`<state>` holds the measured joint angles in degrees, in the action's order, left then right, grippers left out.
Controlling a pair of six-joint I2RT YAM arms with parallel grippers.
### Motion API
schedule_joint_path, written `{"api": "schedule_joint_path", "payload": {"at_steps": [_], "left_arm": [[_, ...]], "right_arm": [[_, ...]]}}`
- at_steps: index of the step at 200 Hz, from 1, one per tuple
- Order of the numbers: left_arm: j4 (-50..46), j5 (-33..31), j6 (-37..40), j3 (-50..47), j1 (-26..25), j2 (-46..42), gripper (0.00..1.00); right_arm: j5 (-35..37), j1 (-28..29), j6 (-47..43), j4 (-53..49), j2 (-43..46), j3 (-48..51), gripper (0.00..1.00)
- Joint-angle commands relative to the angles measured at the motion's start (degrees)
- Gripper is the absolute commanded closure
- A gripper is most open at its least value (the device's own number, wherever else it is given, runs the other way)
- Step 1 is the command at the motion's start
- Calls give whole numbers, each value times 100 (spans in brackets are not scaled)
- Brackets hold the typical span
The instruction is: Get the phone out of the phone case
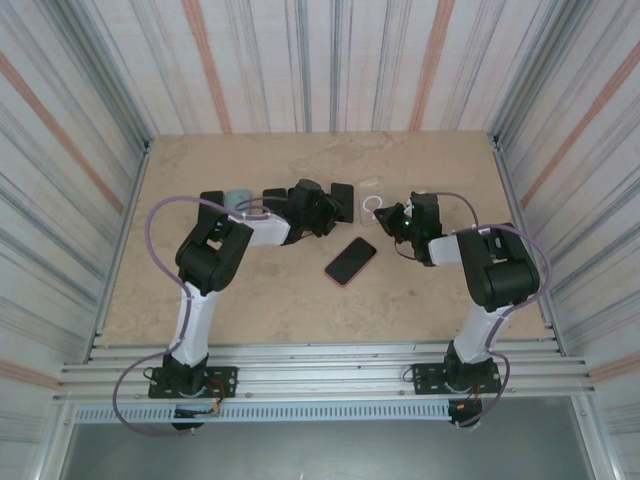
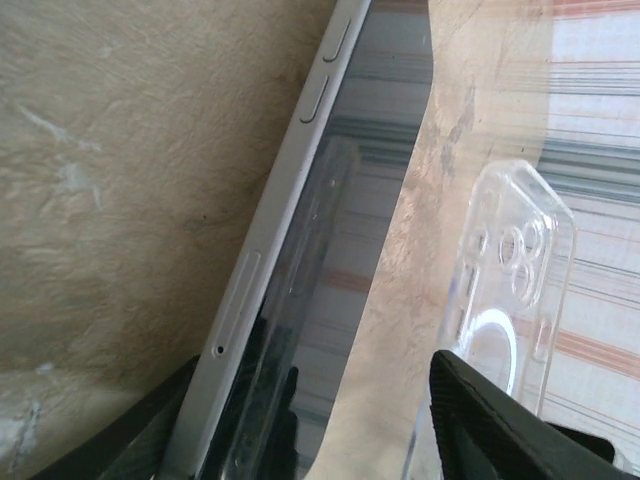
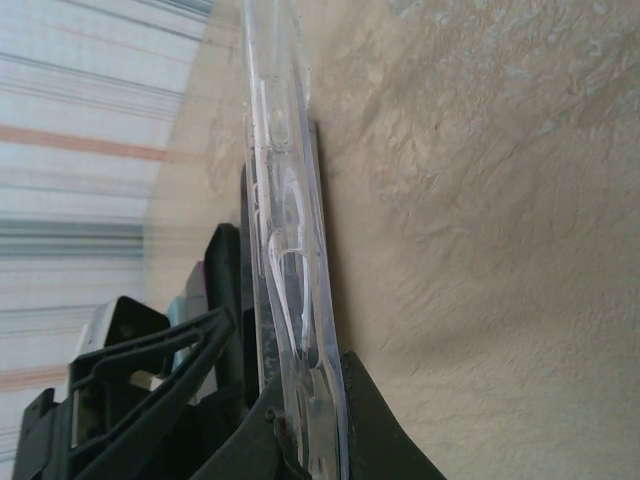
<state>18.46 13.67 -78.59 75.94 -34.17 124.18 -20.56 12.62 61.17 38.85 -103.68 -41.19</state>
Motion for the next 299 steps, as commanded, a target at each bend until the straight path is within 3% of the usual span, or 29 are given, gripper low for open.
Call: {"api": "schedule_joint_path", "payload": {"at_steps": [1, 98, 121, 218, 268, 299], "left_arm": [[-516, 114, 389, 181, 30, -382, 38], [-811, 71, 755, -123, 121, -764, 33], [-782, 240, 740, -82, 139, -704, 32], [-888, 399, 987, -11, 287, -671, 32], [-1423, 567, 1751, 294, 349, -944, 31], [-1804, 787, 2395, 340, 385, -1243, 30]], "right_arm": [[213, 25, -262, -305, -174, -276, 97], [412, 205, -714, -934, -681, -833, 92], [464, 214, -755, -1052, -749, -924, 82], [863, 275, -1765, -2129, -498, -1278, 69], [1115, 241, -2448, -2789, -484, -1624, 63], [1353, 233, -2894, -3198, -407, -1829, 54]]}}
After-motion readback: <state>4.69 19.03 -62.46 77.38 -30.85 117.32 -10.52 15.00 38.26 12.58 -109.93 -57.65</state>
